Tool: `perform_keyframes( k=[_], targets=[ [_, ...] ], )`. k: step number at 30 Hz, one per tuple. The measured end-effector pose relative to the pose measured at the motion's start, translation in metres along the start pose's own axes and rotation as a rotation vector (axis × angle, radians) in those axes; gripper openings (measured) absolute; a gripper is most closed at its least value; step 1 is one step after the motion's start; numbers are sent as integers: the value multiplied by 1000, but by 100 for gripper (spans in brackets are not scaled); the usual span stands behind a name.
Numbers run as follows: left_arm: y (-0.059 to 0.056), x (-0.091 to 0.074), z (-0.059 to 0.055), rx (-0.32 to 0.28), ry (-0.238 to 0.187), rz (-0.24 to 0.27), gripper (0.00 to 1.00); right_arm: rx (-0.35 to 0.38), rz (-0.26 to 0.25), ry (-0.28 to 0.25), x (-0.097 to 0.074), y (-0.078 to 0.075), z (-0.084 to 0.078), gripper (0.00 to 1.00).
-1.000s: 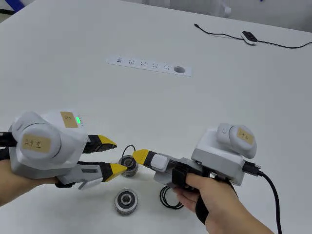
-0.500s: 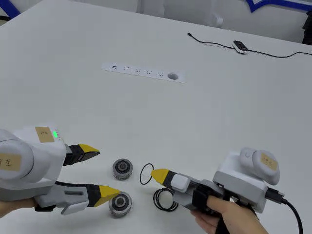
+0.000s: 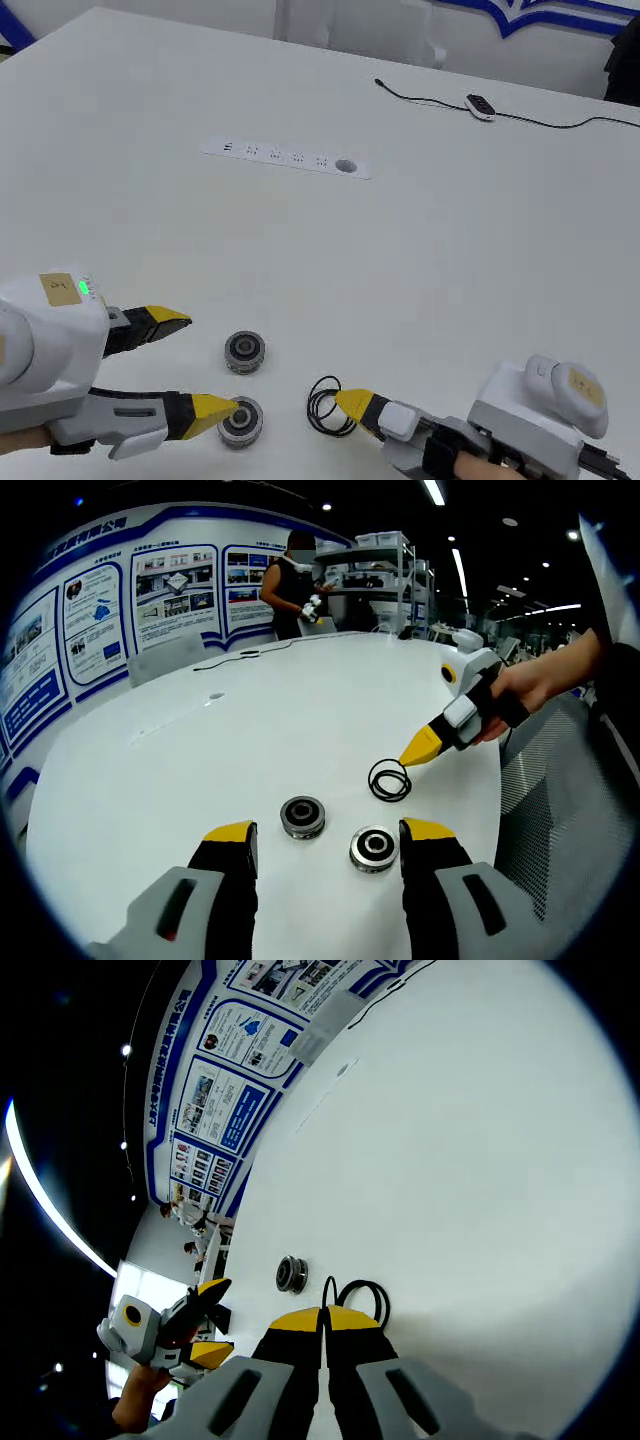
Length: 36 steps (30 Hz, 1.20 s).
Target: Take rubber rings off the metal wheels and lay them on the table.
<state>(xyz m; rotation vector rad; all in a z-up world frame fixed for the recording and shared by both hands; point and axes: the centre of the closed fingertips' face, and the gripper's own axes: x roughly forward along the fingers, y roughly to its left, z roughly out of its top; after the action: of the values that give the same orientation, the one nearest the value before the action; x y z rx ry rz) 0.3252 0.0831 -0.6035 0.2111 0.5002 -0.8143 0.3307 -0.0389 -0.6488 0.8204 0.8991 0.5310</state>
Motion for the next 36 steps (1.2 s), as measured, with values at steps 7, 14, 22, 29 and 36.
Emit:
perform_keyframes(
  k=[7,14,22,29,36],
  targets=[
    [-1,-2,0,-5,-2,5,59,18,-56,-4,-2,-13,-1,2],
    [0,-3,-1,-7,-2,6,59,-21,-100,-2,-6,-20,-2,9],
    [1,-5,-4,-11,2,13,59,-103,-115,-15,-10,-21,5,13],
    [4,-8,-2,-34,-22,35,59,-284,-108,-68,-15,-15,22,19],
    [12,-17,-5,-34,-22,79,59,-504,-89,-54,-17,-7,24,28]
  ],
)
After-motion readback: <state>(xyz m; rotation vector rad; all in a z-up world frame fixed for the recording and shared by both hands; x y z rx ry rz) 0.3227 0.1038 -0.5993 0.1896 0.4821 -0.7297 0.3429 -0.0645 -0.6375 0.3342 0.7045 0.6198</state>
